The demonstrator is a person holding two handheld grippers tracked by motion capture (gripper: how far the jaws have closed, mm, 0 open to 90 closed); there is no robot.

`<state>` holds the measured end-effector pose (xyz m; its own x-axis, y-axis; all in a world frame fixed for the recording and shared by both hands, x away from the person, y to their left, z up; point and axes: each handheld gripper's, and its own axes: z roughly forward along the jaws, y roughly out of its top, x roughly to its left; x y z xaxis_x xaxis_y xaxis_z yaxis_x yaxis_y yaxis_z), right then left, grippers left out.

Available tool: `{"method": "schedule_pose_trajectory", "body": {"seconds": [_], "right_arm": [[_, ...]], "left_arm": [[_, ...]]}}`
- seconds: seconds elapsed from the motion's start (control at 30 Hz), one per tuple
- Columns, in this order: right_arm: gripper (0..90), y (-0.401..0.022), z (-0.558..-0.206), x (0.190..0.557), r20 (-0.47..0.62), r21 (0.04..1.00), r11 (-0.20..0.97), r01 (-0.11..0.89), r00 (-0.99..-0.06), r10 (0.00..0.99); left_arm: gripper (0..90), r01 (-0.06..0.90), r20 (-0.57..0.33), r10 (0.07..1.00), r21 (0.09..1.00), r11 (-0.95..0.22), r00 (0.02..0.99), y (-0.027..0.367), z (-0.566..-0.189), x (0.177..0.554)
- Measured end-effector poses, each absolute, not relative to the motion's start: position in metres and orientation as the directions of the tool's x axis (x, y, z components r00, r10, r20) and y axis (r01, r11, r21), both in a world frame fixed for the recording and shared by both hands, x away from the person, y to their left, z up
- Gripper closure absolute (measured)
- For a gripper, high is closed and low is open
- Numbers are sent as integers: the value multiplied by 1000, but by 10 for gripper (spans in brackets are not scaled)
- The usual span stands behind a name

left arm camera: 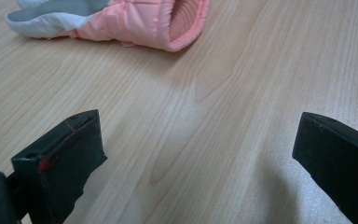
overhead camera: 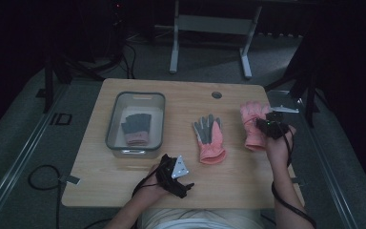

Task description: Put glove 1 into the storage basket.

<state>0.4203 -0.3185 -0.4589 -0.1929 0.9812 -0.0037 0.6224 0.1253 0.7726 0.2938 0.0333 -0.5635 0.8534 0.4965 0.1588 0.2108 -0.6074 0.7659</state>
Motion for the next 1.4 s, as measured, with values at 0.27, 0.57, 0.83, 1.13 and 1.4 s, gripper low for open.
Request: {"method": "schedule_pose_trajectory", "body": {"seconds": [0.27,0.57,0.83,1.13,1.4], "right_arm": [[868,-312,-483,423,5,745,111,658,-171,985],[863,-310,-516,435,13,701,96,706,-148,989],[820,-307,-524,438,7,688,127,715,-181,983],[792,-310,-525,437,8,689,151,708,-215,977],[634,-320,-506,436,-46,730,297,615,-389,920]], "left_arm": [[14,199,173,477,749,-632,862,29,-565,292],[15,204,162,478,753,-625,863,29,-565,292],[15,202,163,474,751,-628,865,29,-565,292],[15,203,162,475,752,-627,865,29,-565,292],[14,202,162,475,754,-625,865,29,-565,292]]}}
